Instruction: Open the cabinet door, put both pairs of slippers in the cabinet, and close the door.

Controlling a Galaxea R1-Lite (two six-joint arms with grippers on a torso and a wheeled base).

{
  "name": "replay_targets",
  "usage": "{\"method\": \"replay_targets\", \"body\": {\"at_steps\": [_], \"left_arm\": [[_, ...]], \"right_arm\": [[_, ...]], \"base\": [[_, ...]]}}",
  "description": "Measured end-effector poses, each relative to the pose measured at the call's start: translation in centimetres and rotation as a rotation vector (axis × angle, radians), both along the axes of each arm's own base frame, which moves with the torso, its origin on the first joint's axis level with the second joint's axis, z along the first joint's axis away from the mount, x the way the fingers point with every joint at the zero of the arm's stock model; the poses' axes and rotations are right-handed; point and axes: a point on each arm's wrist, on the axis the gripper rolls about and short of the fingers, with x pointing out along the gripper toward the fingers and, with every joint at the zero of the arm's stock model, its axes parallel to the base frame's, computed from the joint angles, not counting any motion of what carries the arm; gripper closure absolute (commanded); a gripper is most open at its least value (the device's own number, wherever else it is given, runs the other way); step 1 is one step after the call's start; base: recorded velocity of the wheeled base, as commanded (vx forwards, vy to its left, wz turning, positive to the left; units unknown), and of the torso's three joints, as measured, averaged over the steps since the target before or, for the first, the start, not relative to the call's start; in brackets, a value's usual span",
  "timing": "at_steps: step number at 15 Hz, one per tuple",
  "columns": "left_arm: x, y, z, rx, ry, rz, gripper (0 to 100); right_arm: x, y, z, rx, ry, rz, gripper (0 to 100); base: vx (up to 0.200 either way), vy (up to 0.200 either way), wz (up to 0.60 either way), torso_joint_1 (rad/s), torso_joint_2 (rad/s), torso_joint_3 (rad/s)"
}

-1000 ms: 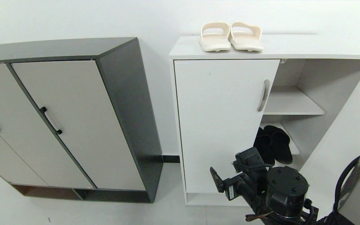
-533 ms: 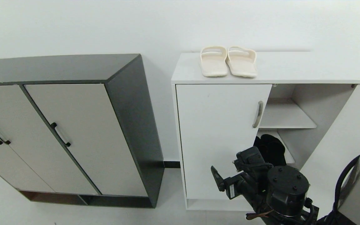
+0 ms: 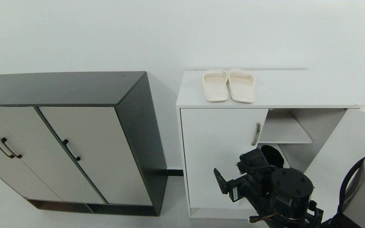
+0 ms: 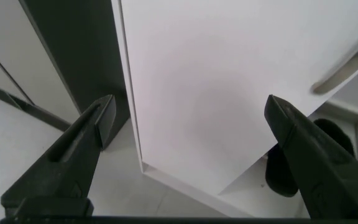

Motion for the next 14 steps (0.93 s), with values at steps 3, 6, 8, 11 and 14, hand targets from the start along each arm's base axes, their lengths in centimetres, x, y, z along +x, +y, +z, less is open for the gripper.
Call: {"method": "replay_targets", "body": {"at_steps": [3, 6, 8, 11, 14], "left_arm": [[0.0, 0.0, 0.0, 0.0, 0.0, 0.0, 100], [0.0, 0.0, 0.0, 0.0, -0.001, 0.0, 100], [0.0, 0.0, 0.0, 0.0, 0.0, 0.0, 100], [0.0, 0.0, 0.0, 0.001, 0.0, 0.0, 100], [0.0, 0.0, 0.0, 0.002, 0.0, -0.001, 100]], "right_arm": [[0.0, 0.0, 0.0, 0.005, -0.003, 0.007, 0], [-0.3, -0.1, 0.2, 0.019, -0.028, 0.061, 0], [-0.2, 0.0, -0.2, -0.012, -0.048, 0.067, 0], [0.0, 0.3, -0.7, -0.046, -0.043, 0.044, 0], [0.4, 1.3, -0.2, -0.094, 0.04, -0.022, 0]], "base": [[0.0, 0.0, 0.0, 0.219, -0.53, -0.312], [0.0, 0.0, 0.0, 0.128, -0.29, -0.162], [0.0, 0.0, 0.0, 0.039, -0.07, -0.039], [0.0, 0.0, 0.0, 0.0, 0.0, 0.0], [0.0, 0.0, 0.0, 0.0, 0.0, 0.0]]}}
